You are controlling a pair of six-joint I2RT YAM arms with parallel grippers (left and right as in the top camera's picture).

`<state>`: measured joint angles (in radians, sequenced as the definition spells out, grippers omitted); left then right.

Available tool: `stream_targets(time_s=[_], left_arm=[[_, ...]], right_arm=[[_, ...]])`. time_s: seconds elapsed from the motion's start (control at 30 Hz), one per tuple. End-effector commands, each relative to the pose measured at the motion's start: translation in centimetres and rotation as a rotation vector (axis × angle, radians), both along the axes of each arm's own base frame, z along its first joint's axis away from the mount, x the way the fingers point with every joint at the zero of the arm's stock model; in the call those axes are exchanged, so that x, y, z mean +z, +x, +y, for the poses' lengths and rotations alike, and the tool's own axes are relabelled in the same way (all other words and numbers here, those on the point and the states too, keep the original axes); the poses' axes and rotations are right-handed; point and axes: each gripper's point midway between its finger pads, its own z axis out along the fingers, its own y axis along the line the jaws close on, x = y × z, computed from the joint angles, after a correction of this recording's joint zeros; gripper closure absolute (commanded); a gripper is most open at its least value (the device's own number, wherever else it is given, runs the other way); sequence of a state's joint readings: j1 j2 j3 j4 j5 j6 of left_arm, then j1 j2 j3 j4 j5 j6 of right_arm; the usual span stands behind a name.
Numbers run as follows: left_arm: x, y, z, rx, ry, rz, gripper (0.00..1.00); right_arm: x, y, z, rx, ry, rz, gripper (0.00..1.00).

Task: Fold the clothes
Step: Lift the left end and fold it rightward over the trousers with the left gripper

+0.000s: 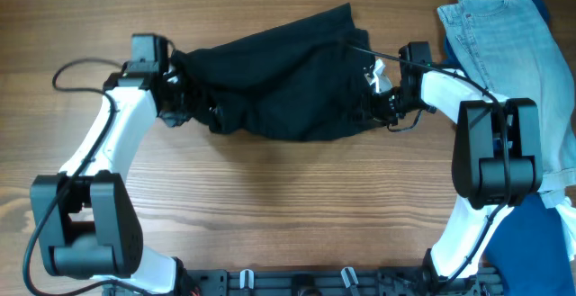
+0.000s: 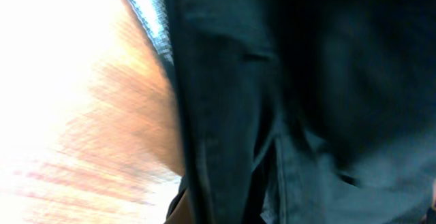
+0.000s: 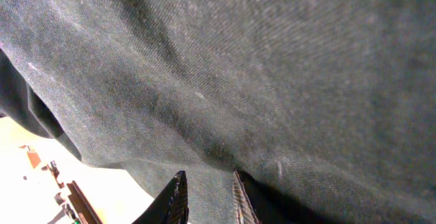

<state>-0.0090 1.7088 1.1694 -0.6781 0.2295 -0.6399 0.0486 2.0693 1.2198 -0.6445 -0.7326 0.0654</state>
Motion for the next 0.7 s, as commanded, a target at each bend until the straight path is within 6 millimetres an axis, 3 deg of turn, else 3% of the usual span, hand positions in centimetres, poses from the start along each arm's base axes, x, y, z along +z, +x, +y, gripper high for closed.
stream_targets(time_s=[0.0,0.13,0.43,0.67], left_arm=[[3.9,1.8,-1.6,-0.095,0.07,-0.104,0.96],[5.3,1.9,-4.0,-0.177,0.104,-0.127,0.96],[5.6,0.7,-9.3,-0.311,0.1,-0.145,0.96],[6.8,-1.3,-15.7,-0.502,0.094,-0.197,0.96]], right_arm=[[-1.5,-0.7,-0.8,0.015,-0.064,0.024,0.78],[-1.5,-0.8,-0.8,0.025,-0.064,0.017,0.76],[-1.5,-0.8,-0.8,0.029,-0.065,0.015,0.73],[-1.5,-0.9,-0.8,0.03,-0.065,0.017,0.72]])
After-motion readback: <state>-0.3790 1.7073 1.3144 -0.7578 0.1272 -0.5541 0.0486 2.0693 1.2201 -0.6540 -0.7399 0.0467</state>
